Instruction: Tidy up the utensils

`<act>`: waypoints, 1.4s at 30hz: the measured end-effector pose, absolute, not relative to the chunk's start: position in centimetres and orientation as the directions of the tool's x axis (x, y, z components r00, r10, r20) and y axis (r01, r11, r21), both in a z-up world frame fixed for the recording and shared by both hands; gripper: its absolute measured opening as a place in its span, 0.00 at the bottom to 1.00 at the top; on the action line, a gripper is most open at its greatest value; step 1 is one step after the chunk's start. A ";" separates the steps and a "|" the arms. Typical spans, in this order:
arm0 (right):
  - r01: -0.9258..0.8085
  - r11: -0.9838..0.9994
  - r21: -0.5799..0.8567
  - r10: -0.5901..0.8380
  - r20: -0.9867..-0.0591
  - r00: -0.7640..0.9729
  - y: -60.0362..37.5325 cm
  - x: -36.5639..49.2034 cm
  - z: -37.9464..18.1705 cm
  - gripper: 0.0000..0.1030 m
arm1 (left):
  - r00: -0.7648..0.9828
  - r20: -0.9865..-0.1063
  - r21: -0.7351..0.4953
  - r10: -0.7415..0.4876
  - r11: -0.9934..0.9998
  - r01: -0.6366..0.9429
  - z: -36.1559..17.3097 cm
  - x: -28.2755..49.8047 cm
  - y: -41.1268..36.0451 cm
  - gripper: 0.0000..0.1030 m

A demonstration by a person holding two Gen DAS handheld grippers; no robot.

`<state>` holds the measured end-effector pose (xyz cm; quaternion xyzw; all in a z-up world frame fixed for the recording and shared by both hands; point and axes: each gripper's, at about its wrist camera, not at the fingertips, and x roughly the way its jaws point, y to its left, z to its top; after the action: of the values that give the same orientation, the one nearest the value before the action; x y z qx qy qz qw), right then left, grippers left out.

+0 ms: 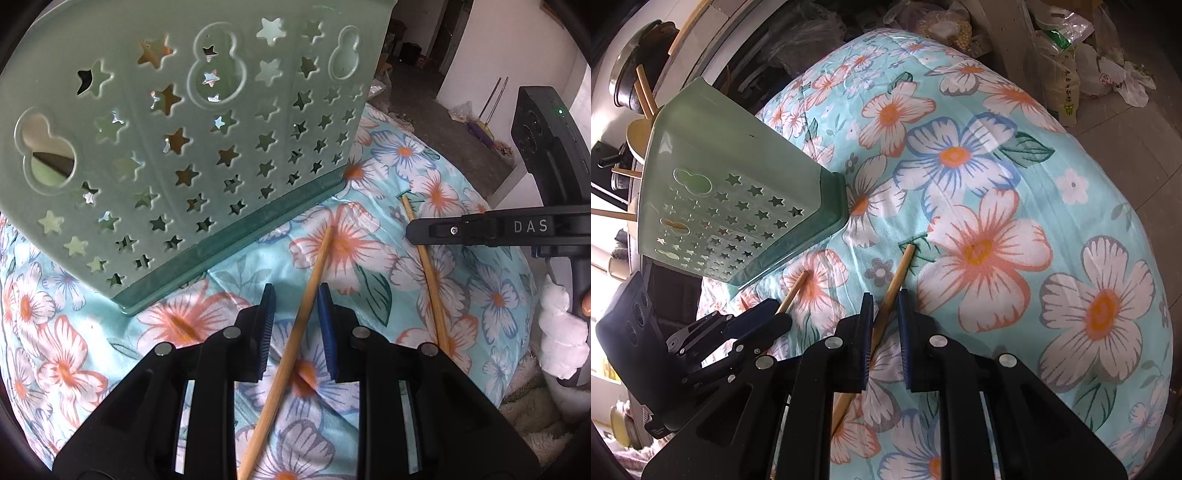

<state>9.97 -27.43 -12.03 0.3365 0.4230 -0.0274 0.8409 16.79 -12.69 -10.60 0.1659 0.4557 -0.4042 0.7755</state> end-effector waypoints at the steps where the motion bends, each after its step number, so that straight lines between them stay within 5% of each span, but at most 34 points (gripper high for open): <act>1: 0.333 0.770 0.545 0.239 -0.729 0.641 -27.5 10.0 -12.0 0.13 | 0.260 -0.840 -0.110 -0.476 0.619 0.778 -10.6 16.7 -12.7 0.21; 8: 0.332 0.772 0.542 0.238 -0.730 0.640 -27.4 10.0 -12.0 0.13 | 0.266 -0.839 -0.105 -0.474 0.621 0.777 -10.7 16.7 -12.5 0.12; 42: 0.346 0.769 0.537 0.227 -0.735 0.639 -27.4 10.1 -12.0 0.13 | 0.258 -0.843 -0.115 -0.473 0.625 0.772 -10.8 16.6 -11.9 0.12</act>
<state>10.13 -27.41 -12.01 0.3378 0.4237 -0.0354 0.8397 16.64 -11.91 -10.76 0.1631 0.4585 -0.4011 0.7761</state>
